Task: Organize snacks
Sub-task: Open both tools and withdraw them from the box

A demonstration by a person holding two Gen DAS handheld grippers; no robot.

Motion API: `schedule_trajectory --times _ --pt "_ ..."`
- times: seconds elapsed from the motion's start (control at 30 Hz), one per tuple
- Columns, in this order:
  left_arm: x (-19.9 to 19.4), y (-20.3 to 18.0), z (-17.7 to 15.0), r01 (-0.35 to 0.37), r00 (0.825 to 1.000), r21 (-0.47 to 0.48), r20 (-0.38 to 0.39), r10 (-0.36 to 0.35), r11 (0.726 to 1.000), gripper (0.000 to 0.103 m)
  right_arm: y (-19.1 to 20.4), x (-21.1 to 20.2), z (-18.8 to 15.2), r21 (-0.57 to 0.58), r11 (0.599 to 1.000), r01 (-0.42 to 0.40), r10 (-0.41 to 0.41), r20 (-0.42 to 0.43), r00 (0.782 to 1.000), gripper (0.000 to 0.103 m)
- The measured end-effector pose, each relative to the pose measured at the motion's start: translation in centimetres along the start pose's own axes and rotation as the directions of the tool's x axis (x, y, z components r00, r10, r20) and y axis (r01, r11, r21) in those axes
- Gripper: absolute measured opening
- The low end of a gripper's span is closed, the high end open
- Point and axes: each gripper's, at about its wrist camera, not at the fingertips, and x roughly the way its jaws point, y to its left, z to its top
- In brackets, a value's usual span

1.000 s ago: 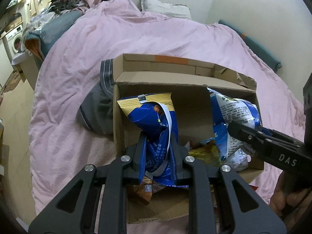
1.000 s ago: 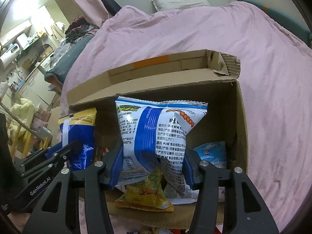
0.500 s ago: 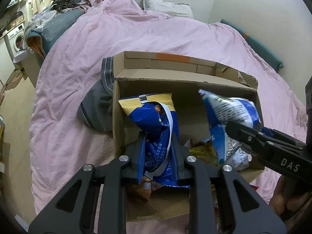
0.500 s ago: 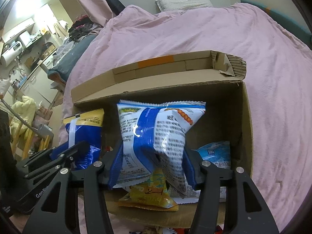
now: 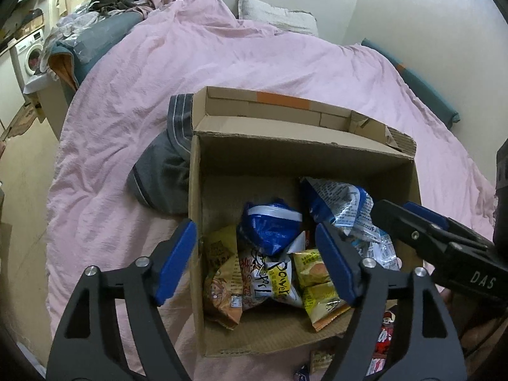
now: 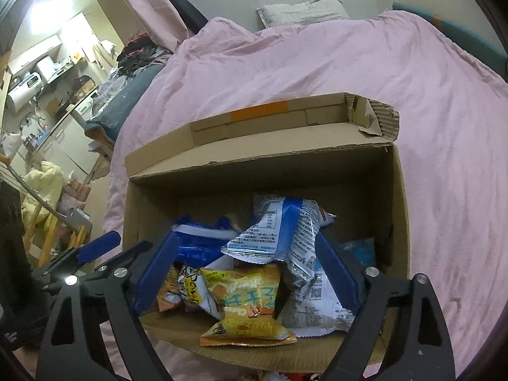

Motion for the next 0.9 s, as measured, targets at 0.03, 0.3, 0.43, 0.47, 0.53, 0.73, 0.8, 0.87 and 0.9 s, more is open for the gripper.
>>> schedule_trajectory --times 0.03,0.3,0.43,0.47,0.53,0.73,0.8,0.87,0.9 --pt "0.0 0.0 0.0 -0.008 1.0 0.0 -0.003 0.008 1.0 0.076 0.0 0.0 0.0 0.0 1.0 0.001 -0.001 -0.001 1.0 0.09" --pt "-1.0 -0.7 -0.5 -0.026 1.0 0.045 0.019 0.025 0.999 0.076 -0.2 -1.0 -0.3 0.009 1.0 0.013 -0.013 0.009 1.0 0.09" --pt "-2.1 -0.8 -1.1 -0.058 0.998 0.091 0.045 0.055 0.994 0.076 -0.1 -1.6 -0.9 0.02 1.0 0.011 -0.012 0.009 1.0 0.09" --pt "-2.2 -0.6 -1.2 -0.064 0.997 0.089 0.046 0.06 0.994 0.076 0.0 -1.9 -1.0 0.015 1.0 0.016 -0.016 0.012 1.0 0.09" --pt "-2.5 -0.2 -1.5 -0.069 0.997 0.073 0.041 0.067 0.995 0.076 0.1 -2.4 -1.1 0.011 1.0 0.018 -0.018 0.019 1.0 0.09" --pt "-3.9 1.1 -2.7 -0.083 0.996 0.04 0.044 0.082 0.996 0.076 0.5 -3.6 -1.9 0.009 1.0 0.024 -0.024 0.027 0.999 0.09" --pt "-4.5 1.1 -3.2 -0.113 0.993 0.045 0.052 0.11 0.993 0.078 0.6 -4.1 -2.2 0.005 1.0 0.028 -0.028 0.03 0.999 0.09" --pt "-5.2 1.1 -3.7 -0.145 0.987 0.05 0.072 0.141 0.988 0.088 0.7 -4.5 -2.6 0.005 1.0 0.026 -0.027 0.029 0.999 0.09" --pt "-5.5 1.0 -4.0 -0.149 0.986 0.052 0.079 0.145 0.987 0.089 0.7 -4.7 -2.9 0.007 1.0 0.027 -0.027 0.026 0.999 0.09"
